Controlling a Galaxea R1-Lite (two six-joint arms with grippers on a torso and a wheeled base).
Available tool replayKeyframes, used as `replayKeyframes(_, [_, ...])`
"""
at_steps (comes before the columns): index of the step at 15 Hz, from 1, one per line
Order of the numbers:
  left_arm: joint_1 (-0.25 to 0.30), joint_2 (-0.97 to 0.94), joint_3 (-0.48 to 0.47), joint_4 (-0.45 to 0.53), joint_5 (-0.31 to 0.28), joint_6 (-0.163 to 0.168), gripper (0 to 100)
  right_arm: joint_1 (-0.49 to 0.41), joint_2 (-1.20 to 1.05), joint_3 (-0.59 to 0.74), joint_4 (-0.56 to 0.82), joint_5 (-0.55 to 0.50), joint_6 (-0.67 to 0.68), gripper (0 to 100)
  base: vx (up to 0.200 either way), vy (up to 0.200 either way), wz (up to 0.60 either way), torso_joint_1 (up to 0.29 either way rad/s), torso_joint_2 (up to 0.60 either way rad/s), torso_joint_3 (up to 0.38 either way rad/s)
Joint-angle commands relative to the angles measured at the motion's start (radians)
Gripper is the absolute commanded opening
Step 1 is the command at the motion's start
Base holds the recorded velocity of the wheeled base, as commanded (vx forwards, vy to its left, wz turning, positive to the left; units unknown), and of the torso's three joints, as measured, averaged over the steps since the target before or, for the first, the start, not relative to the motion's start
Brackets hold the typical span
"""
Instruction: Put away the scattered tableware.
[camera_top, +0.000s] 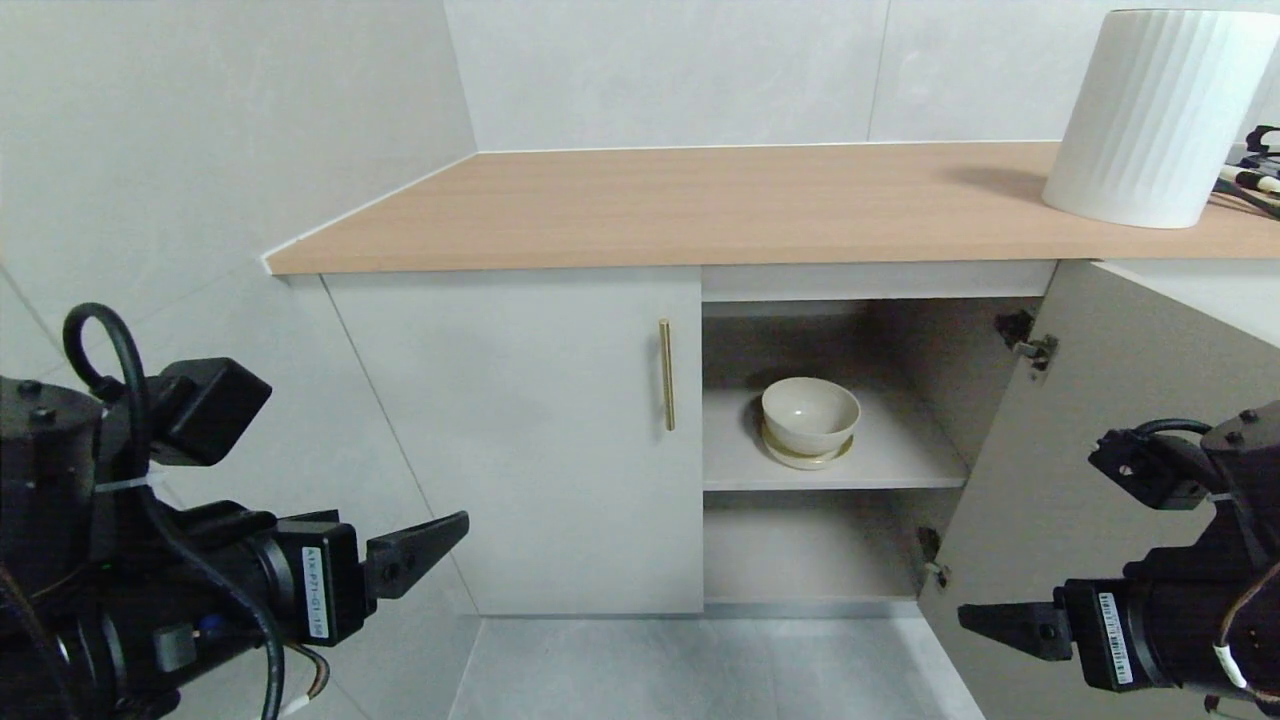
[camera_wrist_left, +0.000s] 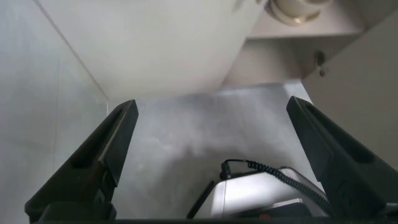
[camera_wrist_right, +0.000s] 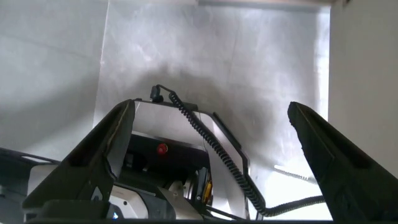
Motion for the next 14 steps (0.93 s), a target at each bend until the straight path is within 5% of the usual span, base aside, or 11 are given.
replayKeyframes(1, [0.000,0.004,0.000,0.000,0.001,0.000,100,0.000,0.003,0.000,0.004,0.000,0.000,100,-0.200,0.000,0.00,0.012,0.00,-0.002])
replayKeyframes(11, [0.000,0.004,0.005,0.000,-0.001,0.000,100,0.000,0.018,0.006,0.012,0.000,0.000,100,-0.200,0.000,0.00,0.001,0.00,0.002])
replayKeyframes(14, [-0.001,0.006,0.011,0.000,-0.001,0.001,100,-0.001,0.006,0.005,0.012,-0.003,0.000,100,0.000,0.000,0.00,0.000,0.00,0.000])
